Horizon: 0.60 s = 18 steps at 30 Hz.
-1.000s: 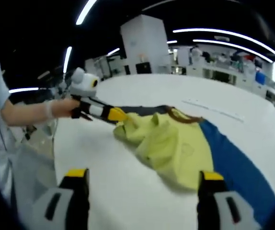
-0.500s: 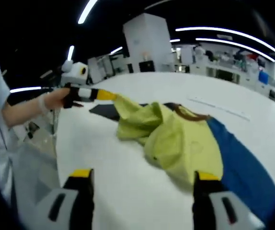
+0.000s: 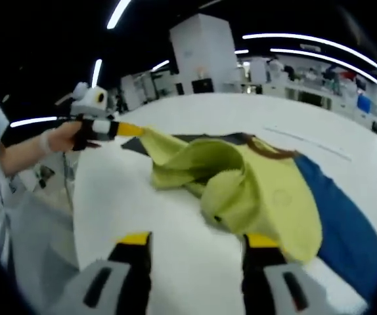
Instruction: Fold the garment on the visible template until the final outline fits inside the template.
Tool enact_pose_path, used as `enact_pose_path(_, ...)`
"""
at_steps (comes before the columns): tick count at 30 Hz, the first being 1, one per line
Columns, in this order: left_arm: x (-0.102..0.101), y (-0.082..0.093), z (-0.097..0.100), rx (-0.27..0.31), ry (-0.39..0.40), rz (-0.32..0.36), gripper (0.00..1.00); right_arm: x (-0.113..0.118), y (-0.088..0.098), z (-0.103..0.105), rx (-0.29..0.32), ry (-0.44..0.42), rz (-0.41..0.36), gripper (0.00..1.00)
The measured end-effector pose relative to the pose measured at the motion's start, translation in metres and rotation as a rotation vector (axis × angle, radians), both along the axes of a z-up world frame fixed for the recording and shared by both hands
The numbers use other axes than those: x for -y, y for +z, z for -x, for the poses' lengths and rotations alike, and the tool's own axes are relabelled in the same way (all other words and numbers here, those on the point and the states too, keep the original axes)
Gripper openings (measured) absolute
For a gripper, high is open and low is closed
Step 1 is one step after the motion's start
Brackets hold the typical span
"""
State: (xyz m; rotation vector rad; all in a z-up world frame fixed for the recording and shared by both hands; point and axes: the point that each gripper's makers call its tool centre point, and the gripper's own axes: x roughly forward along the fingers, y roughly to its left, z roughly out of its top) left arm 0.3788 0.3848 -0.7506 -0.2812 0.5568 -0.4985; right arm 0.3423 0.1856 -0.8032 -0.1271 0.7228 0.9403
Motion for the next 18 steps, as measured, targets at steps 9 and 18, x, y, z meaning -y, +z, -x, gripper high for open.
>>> enact_pose_path(9, 0.003, 0.001, 0.005, -0.005, 0.004, 0.006, 0.0, -0.009, -0.007, -0.014, 0.058, -0.016, 0.045, 0.39)
enact_pose_path(18, 0.005, 0.001, 0.005, -0.005, 0.004, 0.01, 0.0, 0.018, 0.003, -0.041, 0.213, 0.003, 0.178, 0.25)
